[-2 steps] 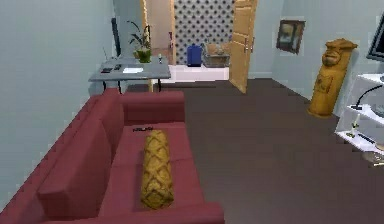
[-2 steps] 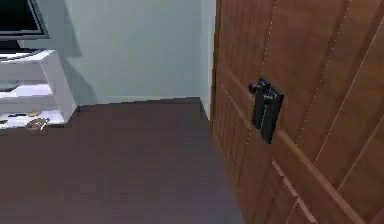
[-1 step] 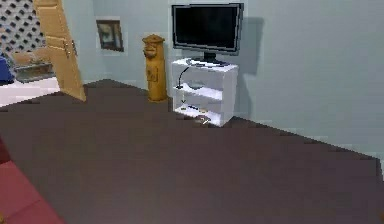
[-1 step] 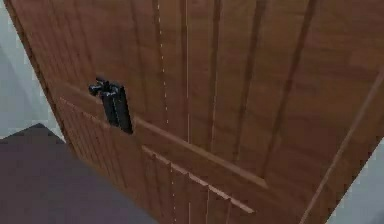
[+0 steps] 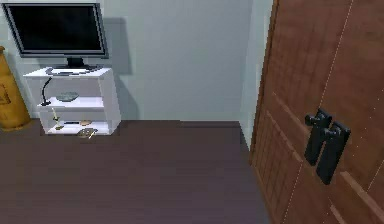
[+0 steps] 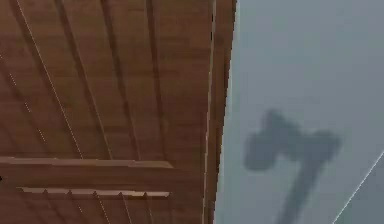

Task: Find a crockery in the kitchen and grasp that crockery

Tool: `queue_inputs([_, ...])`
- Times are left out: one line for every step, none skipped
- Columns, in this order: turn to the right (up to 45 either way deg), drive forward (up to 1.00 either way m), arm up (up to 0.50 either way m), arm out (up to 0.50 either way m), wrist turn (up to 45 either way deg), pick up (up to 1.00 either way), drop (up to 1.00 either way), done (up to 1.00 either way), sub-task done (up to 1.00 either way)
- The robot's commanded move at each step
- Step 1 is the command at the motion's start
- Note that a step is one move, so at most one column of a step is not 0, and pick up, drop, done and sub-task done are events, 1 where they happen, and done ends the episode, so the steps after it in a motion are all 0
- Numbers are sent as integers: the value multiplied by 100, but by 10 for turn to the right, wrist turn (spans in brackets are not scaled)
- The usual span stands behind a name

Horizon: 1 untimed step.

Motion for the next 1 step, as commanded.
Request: queue_inputs([0,55,0,0,0,0,0,0,0])
